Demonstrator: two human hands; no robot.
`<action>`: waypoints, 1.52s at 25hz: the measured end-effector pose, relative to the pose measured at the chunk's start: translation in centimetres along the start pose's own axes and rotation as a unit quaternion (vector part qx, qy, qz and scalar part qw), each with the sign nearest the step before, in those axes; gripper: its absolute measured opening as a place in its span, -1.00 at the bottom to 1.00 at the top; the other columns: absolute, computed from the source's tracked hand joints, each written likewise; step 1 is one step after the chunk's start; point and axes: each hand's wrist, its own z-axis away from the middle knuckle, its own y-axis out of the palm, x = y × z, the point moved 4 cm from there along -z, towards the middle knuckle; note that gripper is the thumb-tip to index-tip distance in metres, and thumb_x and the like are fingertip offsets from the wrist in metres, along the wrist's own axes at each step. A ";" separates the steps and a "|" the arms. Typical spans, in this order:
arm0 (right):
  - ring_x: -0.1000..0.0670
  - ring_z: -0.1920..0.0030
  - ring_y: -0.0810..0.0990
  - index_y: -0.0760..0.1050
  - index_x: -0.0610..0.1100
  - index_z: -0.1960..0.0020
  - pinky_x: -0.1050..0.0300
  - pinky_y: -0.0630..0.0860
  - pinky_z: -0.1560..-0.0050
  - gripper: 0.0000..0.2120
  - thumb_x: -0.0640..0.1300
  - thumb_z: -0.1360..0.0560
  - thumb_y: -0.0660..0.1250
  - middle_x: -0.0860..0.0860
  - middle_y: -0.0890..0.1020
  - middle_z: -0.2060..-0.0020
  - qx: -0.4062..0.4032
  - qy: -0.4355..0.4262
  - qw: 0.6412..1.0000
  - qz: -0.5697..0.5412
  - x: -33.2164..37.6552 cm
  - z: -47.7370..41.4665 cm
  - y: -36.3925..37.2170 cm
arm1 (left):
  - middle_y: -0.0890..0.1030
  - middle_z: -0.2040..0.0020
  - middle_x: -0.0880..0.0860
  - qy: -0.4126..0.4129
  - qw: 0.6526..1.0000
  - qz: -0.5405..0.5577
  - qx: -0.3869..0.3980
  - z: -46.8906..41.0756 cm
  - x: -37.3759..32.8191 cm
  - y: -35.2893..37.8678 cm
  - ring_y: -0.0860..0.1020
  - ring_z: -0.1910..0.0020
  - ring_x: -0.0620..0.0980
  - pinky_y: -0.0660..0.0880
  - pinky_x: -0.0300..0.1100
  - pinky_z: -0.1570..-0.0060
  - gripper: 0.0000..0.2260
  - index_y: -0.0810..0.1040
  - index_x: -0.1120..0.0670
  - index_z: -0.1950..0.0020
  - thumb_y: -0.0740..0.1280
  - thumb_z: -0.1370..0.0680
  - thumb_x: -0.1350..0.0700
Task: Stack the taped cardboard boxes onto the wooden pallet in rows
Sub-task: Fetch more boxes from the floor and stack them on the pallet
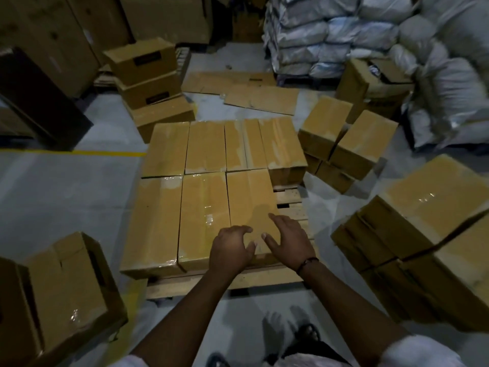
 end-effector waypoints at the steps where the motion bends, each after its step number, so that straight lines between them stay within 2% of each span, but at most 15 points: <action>1: -0.14 -0.31 0.46 0.33 -0.01 -0.53 -0.11 0.48 -0.23 -0.42 0.21 -0.58 0.24 -0.05 0.50 -0.36 -0.005 0.001 1.000 -0.005 -0.9 0.3 -0.9 | 0.64 -0.28 -0.05 -0.005 1.000 0.004 0.003 -0.2 -0.9 0.1 0.49 -0.33 0.03 0.44 -0.14 -0.21 -0.64 0.60 -0.07 -0.34 0.41 -0.56 -0.09; 4: -0.13 -0.26 0.51 0.40 -0.04 -0.48 -0.11 0.50 -0.21 -0.45 0.19 -0.58 0.28 -0.06 0.54 -0.32 -0.012 0.006 1.000 -0.022 -3.9 0.8 -3.7 | 0.65 -0.28 -0.05 -0.005 1.000 0.009 0.003 -1.4 -3.9 0.9 0.55 -0.30 0.03 0.52 -0.07 -0.23 -0.65 0.61 -0.08 -0.33 0.39 -0.56 -0.11; 9: -0.09 -0.29 0.51 0.47 -0.05 -0.43 -0.07 0.48 -0.27 -0.52 0.15 -0.59 0.33 -0.04 0.56 -0.30 -0.049 0.018 0.997 -0.059 -10.5 1.8 -9.4 | 0.65 -0.27 -0.07 0.029 0.999 0.014 -0.012 -3.7 -11.4 3.5 0.57 -0.28 -0.01 0.52 -0.14 -0.19 -0.67 0.62 -0.08 -0.32 0.38 -0.57 -0.11; 12: -0.08 -0.31 0.49 0.47 -0.05 -0.44 -0.03 0.47 -0.29 -0.51 0.15 -0.59 0.33 -0.04 0.56 -0.31 -0.070 0.048 0.994 -0.065 -15.4 2.8 -12.6 | 0.66 -0.26 -0.09 0.041 0.999 0.020 -0.002 -5.4 -16.2 6.2 0.59 -0.25 -0.04 0.54 -0.16 -0.15 -0.66 0.63 -0.09 -0.31 0.38 -0.57 -0.13; 17: -0.08 -0.32 0.51 0.46 -0.05 -0.44 -0.06 0.50 -0.28 -0.51 0.16 -0.60 0.32 -0.04 0.55 -0.34 -0.096 0.120 0.984 -0.090 -22.8 4.4 -16.7 | 0.67 -0.24 -0.10 0.085 0.995 0.038 0.044 -8.0 -23.8 10.8 0.65 -0.08 -0.10 0.58 -0.15 -0.07 -0.69 0.64 -0.08 -0.30 0.41 -0.57 -0.10; 20: -0.05 -0.31 0.52 0.49 -0.02 -0.42 -0.04 0.51 -0.27 -0.49 0.21 -0.57 0.31 0.00 0.56 -0.34 -0.131 0.174 0.967 -0.129 -26.7 5.4 -18.0 | 0.66 -0.25 -0.10 0.133 0.986 0.037 0.092 -9.3 -27.3 13.6 0.61 -0.21 -0.08 0.58 -0.10 -0.17 -0.67 0.64 -0.06 -0.31 0.39 -0.57 -0.10; 23: -0.06 -0.33 0.51 0.50 -0.05 -0.41 -0.04 0.48 -0.30 -0.55 0.13 -0.59 0.34 -0.01 0.55 -0.35 -0.161 0.235 0.946 -0.153 -29.7 5.8 -18.4 | 0.66 -0.25 -0.10 0.166 0.976 0.034 0.136 -11.7 -29.5 15.9 0.61 -0.21 -0.09 0.59 -0.12 -0.16 -0.66 0.64 -0.05 -0.32 0.39 -0.58 -0.12; 26: -0.07 -0.32 0.52 0.50 -0.06 -0.41 -0.11 0.49 -0.31 -0.53 0.14 -0.59 0.35 -0.03 0.55 -0.35 -0.179 0.289 0.926 -0.166 -32.1 5.5 -18.5 | 0.66 -0.24 -0.06 0.201 0.966 0.030 0.161 -14.8 -31.2 17.3 0.60 -0.22 -0.06 0.57 -0.12 -0.16 -0.66 0.63 -0.02 -0.32 0.39 -0.59 -0.11; 28: -0.07 -0.28 0.56 0.53 -0.06 -0.38 -0.09 0.52 -0.27 -0.55 0.11 -0.57 0.39 -0.04 0.59 -0.31 -0.210 0.310 0.905 -0.200 -33.3 5.3 -18.9 | 0.65 -0.25 -0.05 0.218 0.957 0.036 0.189 -16.5 -32.1 18.0 0.60 -0.21 -0.04 0.56 -0.11 -0.17 -0.66 0.62 0.00 -0.33 0.39 -0.60 -0.10; 32: -0.09 -0.19 0.60 0.58 -0.10 -0.32 -0.03 0.55 -0.20 -0.61 0.03 -0.55 0.44 -0.06 0.64 -0.23 -0.279 0.361 0.868 -0.197 -35.8 4.4 -20.7 | 0.66 -0.25 -0.06 0.279 0.934 0.011 0.222 -20.0 -34.2 20.0 0.60 -0.23 -0.05 0.53 -0.16 -0.16 -0.67 0.63 -0.03 -0.33 0.38 -0.60 -0.10; 38: 0.03 -0.23 0.55 0.53 -0.04 -0.37 0.00 0.51 -0.29 -0.59 0.05 -0.56 0.42 0.02 0.60 -0.28 -0.292 0.396 0.843 -0.215 -38.6 3.2 -22.3 | 0.68 -0.20 -0.07 0.297 0.918 0.026 0.261 -23.2 -36.8 22.9 0.62 -0.18 -0.07 0.57 -0.13 -0.15 -0.68 0.65 -0.04 -0.29 0.40 -0.57 -0.10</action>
